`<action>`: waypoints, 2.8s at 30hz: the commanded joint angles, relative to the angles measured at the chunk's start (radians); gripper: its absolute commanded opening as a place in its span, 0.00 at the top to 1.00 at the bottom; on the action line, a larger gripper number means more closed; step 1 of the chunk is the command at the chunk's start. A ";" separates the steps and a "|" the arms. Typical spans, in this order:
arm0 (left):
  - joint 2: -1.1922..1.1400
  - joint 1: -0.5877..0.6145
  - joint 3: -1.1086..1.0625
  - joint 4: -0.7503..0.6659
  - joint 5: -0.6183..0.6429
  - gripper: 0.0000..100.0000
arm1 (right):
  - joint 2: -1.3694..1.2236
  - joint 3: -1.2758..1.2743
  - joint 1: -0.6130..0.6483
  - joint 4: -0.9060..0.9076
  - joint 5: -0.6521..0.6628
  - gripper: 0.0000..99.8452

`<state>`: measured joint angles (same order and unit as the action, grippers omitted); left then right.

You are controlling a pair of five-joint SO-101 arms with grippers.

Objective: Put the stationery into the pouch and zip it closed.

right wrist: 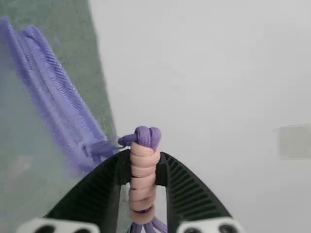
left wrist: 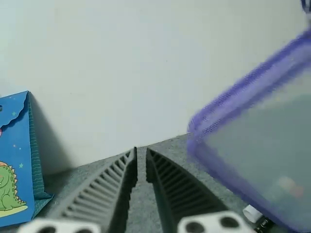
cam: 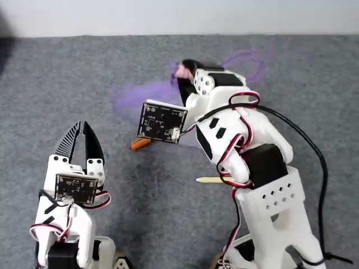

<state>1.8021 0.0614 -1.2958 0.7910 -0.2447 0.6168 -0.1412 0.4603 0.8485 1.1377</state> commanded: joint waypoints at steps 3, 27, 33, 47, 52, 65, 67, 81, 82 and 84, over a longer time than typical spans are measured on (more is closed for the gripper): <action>0.008 0.000 0.045 0.003 -0.005 0.96 | -0.028 0.106 -0.031 -0.148 0.009 0.99; 0.002 -0.005 0.249 0.232 0.101 0.96 | -0.028 0.315 0.028 0.690 -0.130 0.99; 0.002 -0.127 0.278 0.394 0.173 0.96 | -0.028 0.310 0.090 0.832 -0.285 0.99; 0.000 -0.433 0.329 0.491 0.385 0.85 | -0.024 0.273 0.139 0.843 -0.402 0.99; -0.002 -0.491 0.329 0.485 0.391 0.85 | -0.021 0.265 0.140 0.865 -0.420 0.99; -0.287 -0.546 0.369 0.347 0.391 0.85 | -0.030 0.264 0.140 0.877 -0.417 0.99; -0.319 -0.546 0.398 0.356 0.391 0.85 | -0.030 0.264 0.140 0.877 -0.417 0.99; -0.407 -0.637 0.400 0.387 0.390 0.85 | -0.030 0.264 0.140 0.871 -0.416 0.99; -0.404 -0.637 0.387 0.387 0.390 0.85 | -0.027 0.264 0.140 0.875 -0.416 0.99; -0.400 -0.637 0.363 0.387 0.390 0.85 | -0.024 0.264 0.140 0.877 -0.416 0.99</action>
<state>1.4108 -0.5738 -0.9244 1.1776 0.1373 0.5631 0.1181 0.5892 1.7154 0.7311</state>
